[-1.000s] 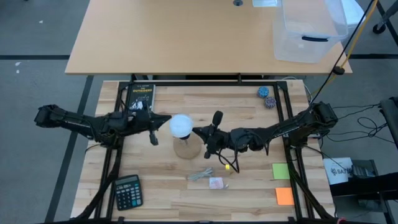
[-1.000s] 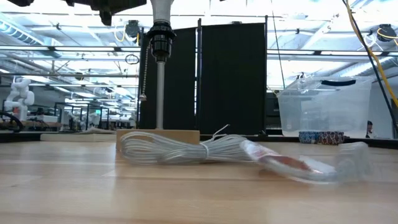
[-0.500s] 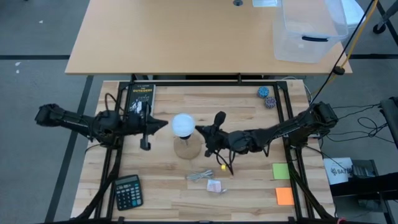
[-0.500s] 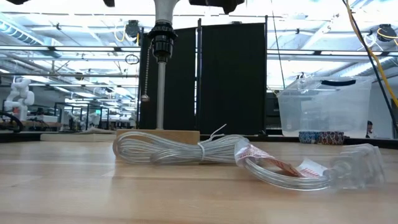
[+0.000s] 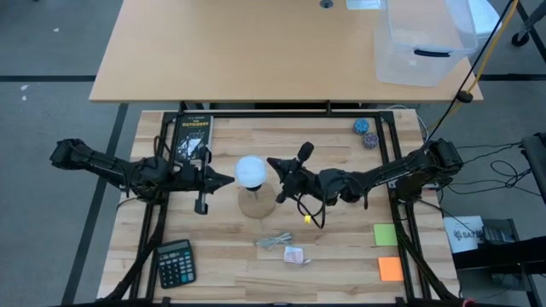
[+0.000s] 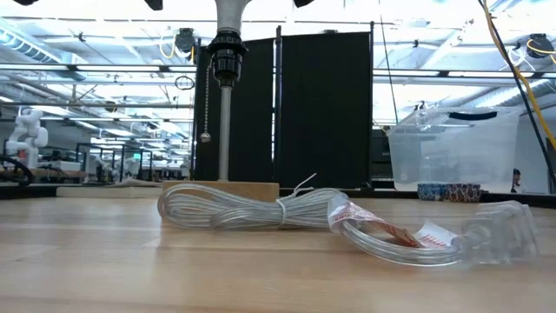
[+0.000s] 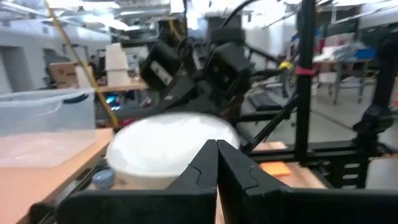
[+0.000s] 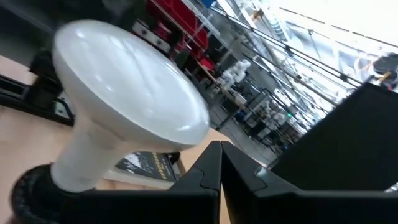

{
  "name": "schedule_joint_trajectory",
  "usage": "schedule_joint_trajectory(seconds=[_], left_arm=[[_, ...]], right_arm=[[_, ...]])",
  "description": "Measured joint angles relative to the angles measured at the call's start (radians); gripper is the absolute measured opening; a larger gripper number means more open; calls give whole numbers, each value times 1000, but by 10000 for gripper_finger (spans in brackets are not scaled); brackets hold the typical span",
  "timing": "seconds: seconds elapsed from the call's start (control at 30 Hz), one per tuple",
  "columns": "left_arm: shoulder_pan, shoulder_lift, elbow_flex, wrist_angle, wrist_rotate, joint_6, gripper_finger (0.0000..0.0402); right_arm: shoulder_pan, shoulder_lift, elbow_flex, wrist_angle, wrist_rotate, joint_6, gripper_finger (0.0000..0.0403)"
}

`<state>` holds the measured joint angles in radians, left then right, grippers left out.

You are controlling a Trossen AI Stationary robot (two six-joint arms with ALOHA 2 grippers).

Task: Screw lightbulb
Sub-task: Insert the lightbulb into the lamp socket

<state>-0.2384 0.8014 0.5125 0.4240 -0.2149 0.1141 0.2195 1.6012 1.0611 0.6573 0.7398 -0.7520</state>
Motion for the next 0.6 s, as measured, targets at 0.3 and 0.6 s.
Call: schedule_joint_trajectory(seconds=[0.3,0.6], left_arm=[[42,23,1,-6,-10,-4,0],[44,21,1,-37,-91,-4,0]], right_arm=[[1,0,0,-9,-22,7,0],[28,-2,0,-26,-14,34,0]])
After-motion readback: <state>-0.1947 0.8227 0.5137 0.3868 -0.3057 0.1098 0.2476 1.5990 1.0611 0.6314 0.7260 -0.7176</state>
